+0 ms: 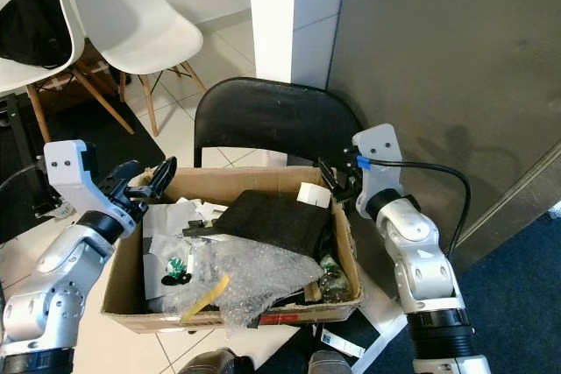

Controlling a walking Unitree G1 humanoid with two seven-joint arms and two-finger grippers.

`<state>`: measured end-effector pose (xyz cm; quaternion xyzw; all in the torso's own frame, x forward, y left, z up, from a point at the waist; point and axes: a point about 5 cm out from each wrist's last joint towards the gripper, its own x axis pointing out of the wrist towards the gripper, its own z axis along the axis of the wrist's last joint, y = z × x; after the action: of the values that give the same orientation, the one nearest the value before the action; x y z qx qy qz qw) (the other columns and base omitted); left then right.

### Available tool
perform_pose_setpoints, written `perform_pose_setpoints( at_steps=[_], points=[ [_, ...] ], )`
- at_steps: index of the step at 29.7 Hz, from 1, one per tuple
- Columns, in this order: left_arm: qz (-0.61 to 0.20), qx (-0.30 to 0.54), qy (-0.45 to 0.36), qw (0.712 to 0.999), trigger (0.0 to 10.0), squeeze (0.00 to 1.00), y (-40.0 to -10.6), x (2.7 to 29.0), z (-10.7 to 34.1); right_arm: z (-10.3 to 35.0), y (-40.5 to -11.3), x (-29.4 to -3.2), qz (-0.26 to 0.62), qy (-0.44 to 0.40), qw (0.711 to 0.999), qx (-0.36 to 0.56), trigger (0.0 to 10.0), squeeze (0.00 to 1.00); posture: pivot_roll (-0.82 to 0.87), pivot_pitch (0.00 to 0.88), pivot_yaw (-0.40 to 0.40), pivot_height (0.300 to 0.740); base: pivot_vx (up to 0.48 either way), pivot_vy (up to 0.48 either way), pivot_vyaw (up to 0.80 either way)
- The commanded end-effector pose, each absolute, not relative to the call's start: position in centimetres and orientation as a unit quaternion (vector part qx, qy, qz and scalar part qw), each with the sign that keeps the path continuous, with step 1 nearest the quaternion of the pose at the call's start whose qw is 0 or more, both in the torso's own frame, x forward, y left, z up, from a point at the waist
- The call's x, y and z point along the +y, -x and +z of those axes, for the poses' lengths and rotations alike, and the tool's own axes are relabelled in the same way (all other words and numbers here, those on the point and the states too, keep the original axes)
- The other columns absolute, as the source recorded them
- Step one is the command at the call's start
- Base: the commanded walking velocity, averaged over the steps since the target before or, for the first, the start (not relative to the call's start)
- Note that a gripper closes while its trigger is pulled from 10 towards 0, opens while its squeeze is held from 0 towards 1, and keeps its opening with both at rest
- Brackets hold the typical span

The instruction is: Picking trash to rubbish bin

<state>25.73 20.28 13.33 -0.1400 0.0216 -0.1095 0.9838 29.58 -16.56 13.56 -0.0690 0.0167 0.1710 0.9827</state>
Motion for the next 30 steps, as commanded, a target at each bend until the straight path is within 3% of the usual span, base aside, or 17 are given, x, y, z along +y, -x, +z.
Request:
perform_pose_setpoints(
  at_steps=[1, 5, 13, 24, 30],
  points=[
    [-0.121, 0.023, 0.123, 0.985, 10.0, 0.0, -25.63, 20.18, 13.57, 13.35, -29.68, -16.94, 0.163, 0.058, 0.985, 0.023, 10.0, 0.0, -0.12, 0.0, -0.001, 0.74, 0.0, 0.0, 0.0],
    [-0.133, 0.027, 0.097, 0.986, 10.0, 0.0, -25.63, 19.79, 13.51, 13.37, -29.66, -16.93, 0.163, 0.055, 0.985, 0.022, 10.0, 0.0, -0.12, 0.0, 0.004, 0.74, 0.0, 0.0, 0.0],
    [-0.136, 0.039, 0.08, 0.987, 10.0, 0.0, -25.67, 19.58, 13.33, 13.43, -29.6, -16.88, 0.164, 0.053, 0.985, 0.021, 10.0, 0.0, -0.12, 0.0, 0.007, 0.74, 0.0, -0.338, 0.0],
    [-0.116, 0.042, 0.103, 0.987, 10.0, 0.0, -25.71, 19.99, 13.24, 13.47, -29.54, -16.95, 0.166, 0.055, 0.984, 0.021, 10.0, 0.0, -0.13, 0.0, 0.002, 0.74, 0.0, 0.0, 0.0],
    [-0.117, 0.047, 0.097, 0.987, 10.0, 0.0, -25.74, 19.87, 13.13, 13.48, -29.54, -16.99, 0.167, 0.058, 0.984, 0.021, 10.0, 0.0, -0.13, 0.0, 0.0, 0.74, -0.284, 0.0, 0.0]
  ],
)
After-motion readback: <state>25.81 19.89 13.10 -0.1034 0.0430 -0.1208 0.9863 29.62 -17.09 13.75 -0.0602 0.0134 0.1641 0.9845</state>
